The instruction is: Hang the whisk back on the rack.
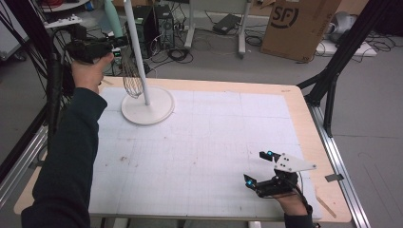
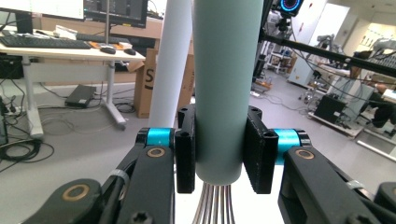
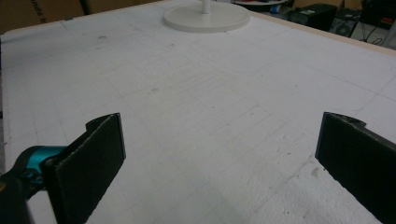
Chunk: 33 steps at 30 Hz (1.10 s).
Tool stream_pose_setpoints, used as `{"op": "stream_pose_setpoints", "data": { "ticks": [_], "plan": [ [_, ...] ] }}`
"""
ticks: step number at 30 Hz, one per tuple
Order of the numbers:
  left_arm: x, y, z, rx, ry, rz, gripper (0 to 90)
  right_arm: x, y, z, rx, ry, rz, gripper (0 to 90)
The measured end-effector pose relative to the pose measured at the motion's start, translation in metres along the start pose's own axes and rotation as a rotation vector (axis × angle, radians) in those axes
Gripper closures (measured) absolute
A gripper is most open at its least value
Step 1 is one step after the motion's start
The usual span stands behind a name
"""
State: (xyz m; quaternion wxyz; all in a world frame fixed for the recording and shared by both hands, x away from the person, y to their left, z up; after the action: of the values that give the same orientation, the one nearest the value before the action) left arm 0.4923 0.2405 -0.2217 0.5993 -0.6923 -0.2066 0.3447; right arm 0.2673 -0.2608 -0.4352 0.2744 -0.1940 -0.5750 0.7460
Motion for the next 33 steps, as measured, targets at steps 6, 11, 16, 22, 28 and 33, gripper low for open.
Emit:
{"op": "stream_pose_setpoints", "data": {
  "ticks": [6, 11, 16, 22, 28, 33],
  "plan": [
    [0.0016, -0.0018, 0.0015, 0.010, -0.014, 0.002, 68.9, -0.0004, 0.0004, -0.0005, 0.002, 0.000, 0.000, 0.4],
    [0.0008, -0.0035, 0.0000, 0.032, -0.007, 0.005, 69.0, 0.0002, 0.0006, -0.0015, 0.004, -0.003, -0.002, 0.4],
    [0.0008, -0.0050, -0.0006, 0.045, -0.017, 0.000, 69.1, 0.0002, 0.0004, -0.0015, 0.004, -0.003, -0.003, 0.4],
    [0.0026, -0.0057, -0.0020, 0.070, -0.020, 0.000, 69.1, 0.0000, 0.0011, -0.0021, 0.007, -0.003, -0.002, 0.4],
    [0.0038, -0.0052, -0.0044, 0.077, -0.017, 0.007, 69.1, -0.0004, 0.0010, -0.0014, 0.005, -0.001, -0.002, 0.4],
    [0.0042, -0.0044, -0.0046, 0.074, 0.006, 0.021, 68.6, -0.0004, 0.0013, -0.0015, 0.006, -0.001, -0.001, 0.4]
  ]
}}
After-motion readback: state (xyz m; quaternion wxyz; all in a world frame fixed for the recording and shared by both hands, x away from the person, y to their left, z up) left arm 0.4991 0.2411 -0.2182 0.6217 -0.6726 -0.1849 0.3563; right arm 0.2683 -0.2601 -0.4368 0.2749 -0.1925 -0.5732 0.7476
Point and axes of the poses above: each handheld gripper's, and its own axes: z roughly backward along the jaws, y roughly out of its underside, x roughly to its left, the point moved 4 cm from there along -z, roughly forward along the jaws, and after that the axes turned 7 degrees about -x, right-handed, at the moved point
